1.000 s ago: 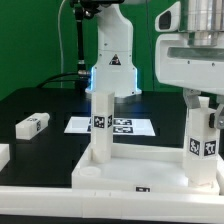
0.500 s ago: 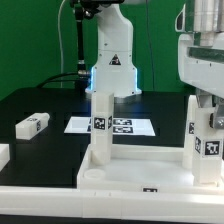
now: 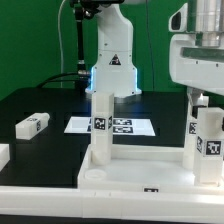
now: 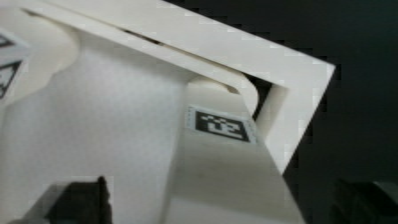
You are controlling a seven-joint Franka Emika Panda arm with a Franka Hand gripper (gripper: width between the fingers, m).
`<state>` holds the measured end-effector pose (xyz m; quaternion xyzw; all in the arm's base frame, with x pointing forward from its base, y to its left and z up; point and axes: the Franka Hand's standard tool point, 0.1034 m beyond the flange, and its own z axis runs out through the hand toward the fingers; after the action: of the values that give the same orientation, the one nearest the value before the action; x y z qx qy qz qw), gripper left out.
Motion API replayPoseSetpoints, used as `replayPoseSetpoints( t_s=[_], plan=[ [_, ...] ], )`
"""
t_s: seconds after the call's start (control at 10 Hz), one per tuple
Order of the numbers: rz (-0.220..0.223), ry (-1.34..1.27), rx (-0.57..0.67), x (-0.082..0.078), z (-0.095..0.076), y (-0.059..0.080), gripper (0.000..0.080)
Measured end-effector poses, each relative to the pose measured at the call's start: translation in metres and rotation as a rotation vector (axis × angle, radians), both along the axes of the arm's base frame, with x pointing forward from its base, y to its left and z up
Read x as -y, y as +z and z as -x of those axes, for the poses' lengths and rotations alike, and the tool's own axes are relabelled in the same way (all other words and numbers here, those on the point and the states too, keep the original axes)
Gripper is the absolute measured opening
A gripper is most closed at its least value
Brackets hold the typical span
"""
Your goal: Assemble desk
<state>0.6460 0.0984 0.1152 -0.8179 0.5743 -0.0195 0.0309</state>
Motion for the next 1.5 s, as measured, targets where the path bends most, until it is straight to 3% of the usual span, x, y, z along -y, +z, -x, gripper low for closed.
replayPoseSetpoints(
  t_s=[0.6, 1.5],
  plan=[
    [0.053, 0.529, 0.023, -0.0072, -0.0011, 0.0002, 0.0649],
    [0.13, 1.216, 0.018, 0.0011, -0.0023, 0.0006, 0.0649]
  ],
)
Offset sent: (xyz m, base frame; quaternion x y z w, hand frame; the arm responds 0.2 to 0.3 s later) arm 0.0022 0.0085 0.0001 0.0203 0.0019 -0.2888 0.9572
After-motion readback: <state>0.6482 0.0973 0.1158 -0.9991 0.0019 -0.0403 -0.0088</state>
